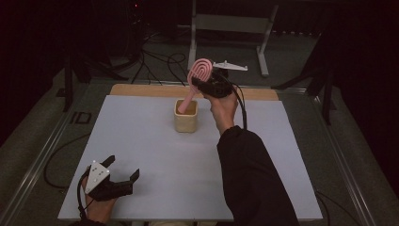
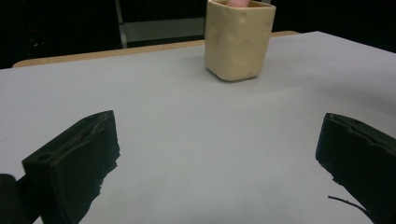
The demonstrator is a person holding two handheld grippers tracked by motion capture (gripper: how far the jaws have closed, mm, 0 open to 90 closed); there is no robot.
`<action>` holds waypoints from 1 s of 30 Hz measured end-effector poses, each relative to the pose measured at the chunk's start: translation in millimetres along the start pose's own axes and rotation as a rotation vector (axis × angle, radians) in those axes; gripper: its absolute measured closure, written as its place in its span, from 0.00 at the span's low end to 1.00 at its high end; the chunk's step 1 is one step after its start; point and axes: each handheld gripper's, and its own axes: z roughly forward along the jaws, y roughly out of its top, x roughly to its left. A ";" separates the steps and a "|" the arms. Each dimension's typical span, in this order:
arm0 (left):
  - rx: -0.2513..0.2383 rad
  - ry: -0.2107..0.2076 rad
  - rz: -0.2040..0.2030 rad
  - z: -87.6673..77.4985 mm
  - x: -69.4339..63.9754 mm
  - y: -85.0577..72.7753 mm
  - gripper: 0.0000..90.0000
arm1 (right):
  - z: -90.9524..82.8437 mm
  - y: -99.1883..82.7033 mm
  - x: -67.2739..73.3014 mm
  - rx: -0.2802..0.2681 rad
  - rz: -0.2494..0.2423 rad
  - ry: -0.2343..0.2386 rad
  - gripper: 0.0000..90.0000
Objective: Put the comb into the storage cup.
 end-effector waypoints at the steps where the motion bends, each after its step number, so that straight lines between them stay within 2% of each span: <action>1: 0.000 0.000 0.000 0.0 0.0 0.0 0.00 | 0.0 0.0 0.0 0.000 0.000 0.000 0.71; 30: 0.002 -0.001 0.000 0.3 0.1 -0.4 0.00 | 12.1 -13.3 3.1 0.040 -0.016 -0.005 0.71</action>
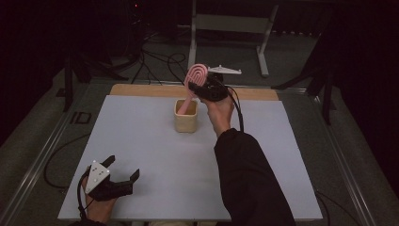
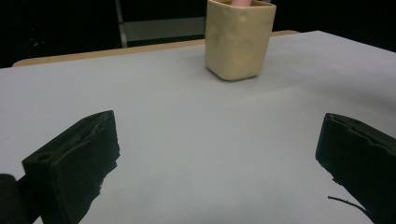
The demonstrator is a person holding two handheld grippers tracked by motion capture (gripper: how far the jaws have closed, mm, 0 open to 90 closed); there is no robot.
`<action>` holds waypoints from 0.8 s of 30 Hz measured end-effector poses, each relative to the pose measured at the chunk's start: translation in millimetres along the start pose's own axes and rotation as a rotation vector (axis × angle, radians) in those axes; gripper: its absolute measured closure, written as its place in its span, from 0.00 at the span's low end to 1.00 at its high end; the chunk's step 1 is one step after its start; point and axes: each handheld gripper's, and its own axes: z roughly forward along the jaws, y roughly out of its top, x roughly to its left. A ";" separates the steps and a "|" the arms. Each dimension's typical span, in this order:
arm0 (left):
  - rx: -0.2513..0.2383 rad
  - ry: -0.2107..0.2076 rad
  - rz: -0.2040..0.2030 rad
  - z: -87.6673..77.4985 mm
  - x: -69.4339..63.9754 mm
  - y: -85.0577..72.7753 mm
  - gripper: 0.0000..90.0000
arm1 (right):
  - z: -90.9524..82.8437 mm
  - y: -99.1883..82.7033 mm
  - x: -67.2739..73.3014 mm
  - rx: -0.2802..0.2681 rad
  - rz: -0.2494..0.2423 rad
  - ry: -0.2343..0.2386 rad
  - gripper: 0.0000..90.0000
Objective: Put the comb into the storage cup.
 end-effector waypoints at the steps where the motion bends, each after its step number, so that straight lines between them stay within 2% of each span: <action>1: 0.000 0.000 0.000 -0.1 0.0 0.0 0.00 | 0.0 0.0 0.0 0.000 0.000 0.000 0.71; 24: -0.002 0.001 -0.002 -0.5 -0.1 0.1 0.00 | 9.6 -10.7 0.8 0.032 -0.012 -0.005 0.71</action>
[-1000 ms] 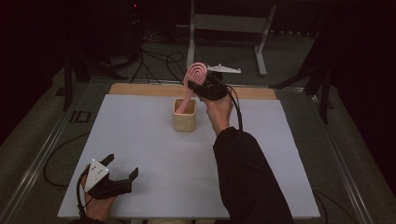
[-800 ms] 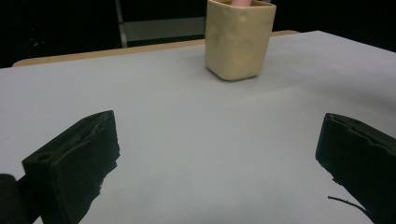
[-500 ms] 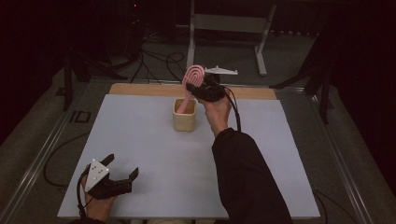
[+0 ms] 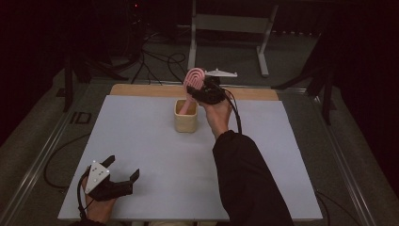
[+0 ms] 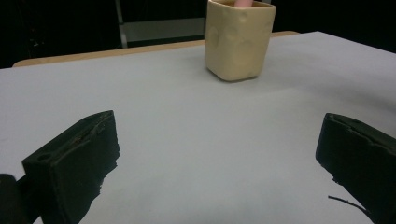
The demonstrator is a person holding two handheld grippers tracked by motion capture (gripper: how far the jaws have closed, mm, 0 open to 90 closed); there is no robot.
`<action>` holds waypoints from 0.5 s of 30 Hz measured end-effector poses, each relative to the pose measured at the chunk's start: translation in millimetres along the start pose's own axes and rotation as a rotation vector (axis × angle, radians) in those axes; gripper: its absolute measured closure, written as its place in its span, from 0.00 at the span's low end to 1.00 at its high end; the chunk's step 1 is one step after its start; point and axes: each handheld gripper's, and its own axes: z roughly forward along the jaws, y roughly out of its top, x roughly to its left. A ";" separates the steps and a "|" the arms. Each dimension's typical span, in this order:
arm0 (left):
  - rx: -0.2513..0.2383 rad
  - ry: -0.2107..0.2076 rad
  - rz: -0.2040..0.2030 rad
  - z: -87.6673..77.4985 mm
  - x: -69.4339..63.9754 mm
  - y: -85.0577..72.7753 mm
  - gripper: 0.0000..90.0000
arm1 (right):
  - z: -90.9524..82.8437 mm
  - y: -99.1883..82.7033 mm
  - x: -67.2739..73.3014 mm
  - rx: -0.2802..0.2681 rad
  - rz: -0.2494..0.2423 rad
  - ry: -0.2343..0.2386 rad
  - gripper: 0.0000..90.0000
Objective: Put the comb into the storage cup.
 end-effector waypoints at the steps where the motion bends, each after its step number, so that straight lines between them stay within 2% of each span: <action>1: -0.001 0.000 0.000 -0.1 0.1 0.0 0.00 | 0.7 -0.3 0.3 0.000 0.001 0.001 0.71; 15: 0.001 -0.003 0.002 0.2 -0.3 0.0 0.00 | 5.8 -4.5 1.1 0.014 -0.003 -0.002 0.71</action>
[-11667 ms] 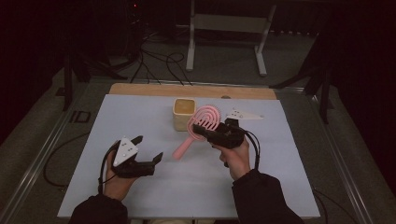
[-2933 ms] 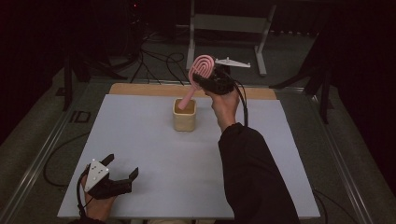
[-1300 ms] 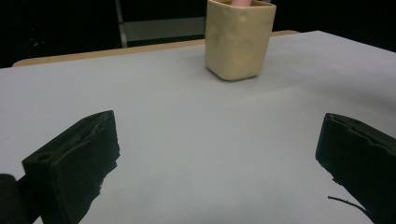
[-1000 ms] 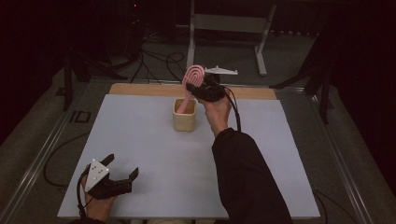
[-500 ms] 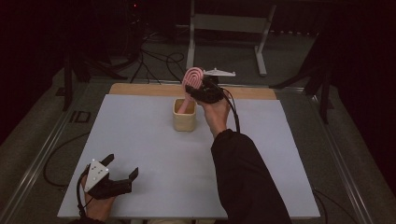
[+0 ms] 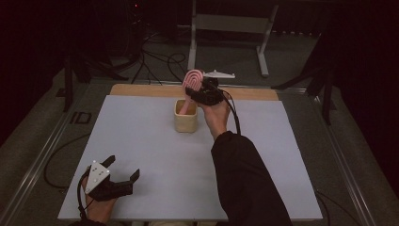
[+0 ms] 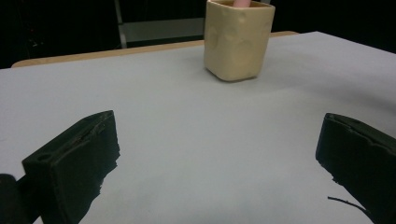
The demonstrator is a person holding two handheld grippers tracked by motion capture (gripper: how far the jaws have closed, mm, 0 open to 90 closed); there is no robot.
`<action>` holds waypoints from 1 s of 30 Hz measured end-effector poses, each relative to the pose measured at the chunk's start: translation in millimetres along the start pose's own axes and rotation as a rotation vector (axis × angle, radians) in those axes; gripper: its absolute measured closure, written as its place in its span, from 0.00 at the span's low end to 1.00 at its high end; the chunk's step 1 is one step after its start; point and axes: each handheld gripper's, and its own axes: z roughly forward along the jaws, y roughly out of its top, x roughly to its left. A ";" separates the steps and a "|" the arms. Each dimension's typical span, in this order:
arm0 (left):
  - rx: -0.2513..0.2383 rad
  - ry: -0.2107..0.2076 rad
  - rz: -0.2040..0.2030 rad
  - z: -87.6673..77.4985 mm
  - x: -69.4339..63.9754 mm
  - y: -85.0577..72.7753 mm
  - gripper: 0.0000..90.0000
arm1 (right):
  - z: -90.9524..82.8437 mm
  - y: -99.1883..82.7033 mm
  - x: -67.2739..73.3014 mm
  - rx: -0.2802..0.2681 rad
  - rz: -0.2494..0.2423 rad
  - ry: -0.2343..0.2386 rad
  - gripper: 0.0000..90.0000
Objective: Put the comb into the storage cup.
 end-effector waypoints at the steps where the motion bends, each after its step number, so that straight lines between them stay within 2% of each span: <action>1: -0.001 0.000 0.000 0.0 0.0 0.0 0.00 | 1.0 -1.1 0.0 0.003 0.002 -0.001 0.71; 30: -0.002 0.001 -0.001 -1.0 0.5 0.1 0.00 | 14.9 -13.0 3.9 0.032 -0.011 -0.014 0.70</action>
